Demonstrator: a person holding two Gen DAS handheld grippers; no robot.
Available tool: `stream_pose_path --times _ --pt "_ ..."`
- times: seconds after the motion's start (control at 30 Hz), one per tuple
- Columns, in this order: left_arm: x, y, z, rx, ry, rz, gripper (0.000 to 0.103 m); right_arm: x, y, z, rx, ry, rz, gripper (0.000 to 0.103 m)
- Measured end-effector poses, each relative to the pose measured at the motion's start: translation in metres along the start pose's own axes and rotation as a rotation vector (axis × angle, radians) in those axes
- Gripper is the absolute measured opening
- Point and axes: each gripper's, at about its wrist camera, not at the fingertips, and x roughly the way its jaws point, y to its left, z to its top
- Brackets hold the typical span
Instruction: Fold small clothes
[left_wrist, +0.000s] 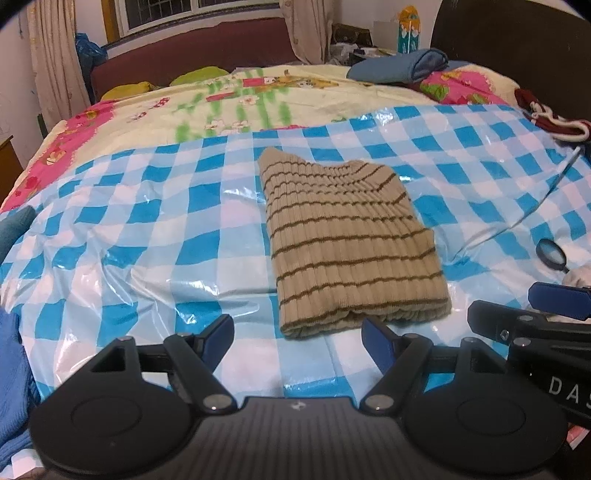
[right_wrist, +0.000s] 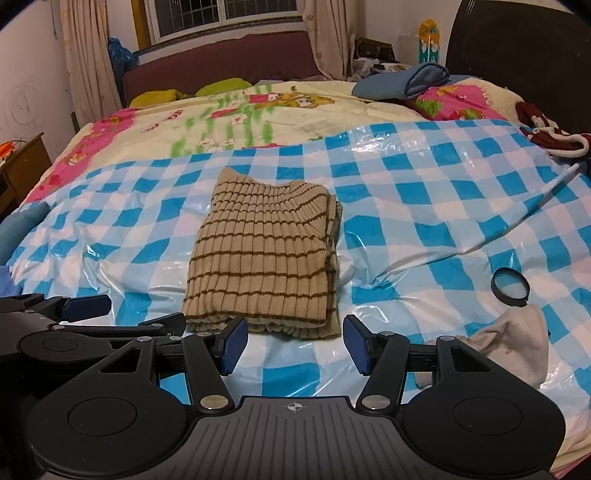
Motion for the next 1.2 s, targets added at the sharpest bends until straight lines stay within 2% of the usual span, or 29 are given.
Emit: stream_pose_path --times 0.17,0.3,0.7,1.2 --pt "0.009 -0.002 -0.008 0.015 0.049 0.019 0.080 0.012 0.000 -0.011 0.016 0.050 0.001 0.057" --pt "0.014 0.002 -0.012 -0.013 0.067 0.005 0.080 0.014 0.001 -0.014 0.019 0.057 0.002 0.057" --pt "0.017 0.002 -0.014 -0.018 0.067 0.010 0.080 0.017 -0.001 -0.017 0.035 0.066 0.017 0.057" --pt "0.027 0.001 -0.021 -0.025 0.114 0.005 0.080 0.025 -0.001 -0.022 0.030 0.098 0.001 0.057"
